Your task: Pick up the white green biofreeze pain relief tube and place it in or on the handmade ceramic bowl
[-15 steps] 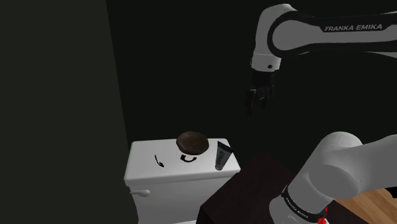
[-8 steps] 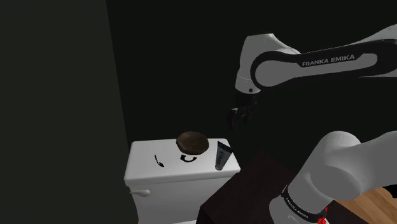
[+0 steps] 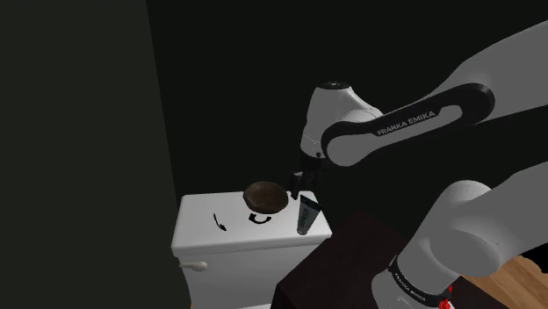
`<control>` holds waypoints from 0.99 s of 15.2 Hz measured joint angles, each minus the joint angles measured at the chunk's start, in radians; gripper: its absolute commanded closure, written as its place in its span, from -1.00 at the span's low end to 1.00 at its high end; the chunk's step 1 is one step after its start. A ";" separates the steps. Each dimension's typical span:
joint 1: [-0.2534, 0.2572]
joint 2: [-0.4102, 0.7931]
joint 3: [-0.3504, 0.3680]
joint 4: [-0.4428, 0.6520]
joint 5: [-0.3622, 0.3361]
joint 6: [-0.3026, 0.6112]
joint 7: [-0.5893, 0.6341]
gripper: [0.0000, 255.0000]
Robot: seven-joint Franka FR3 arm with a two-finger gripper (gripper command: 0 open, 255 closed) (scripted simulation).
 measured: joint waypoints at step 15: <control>-0.016 0.112 0.017 -0.037 -0.019 0.158 0.021 1.00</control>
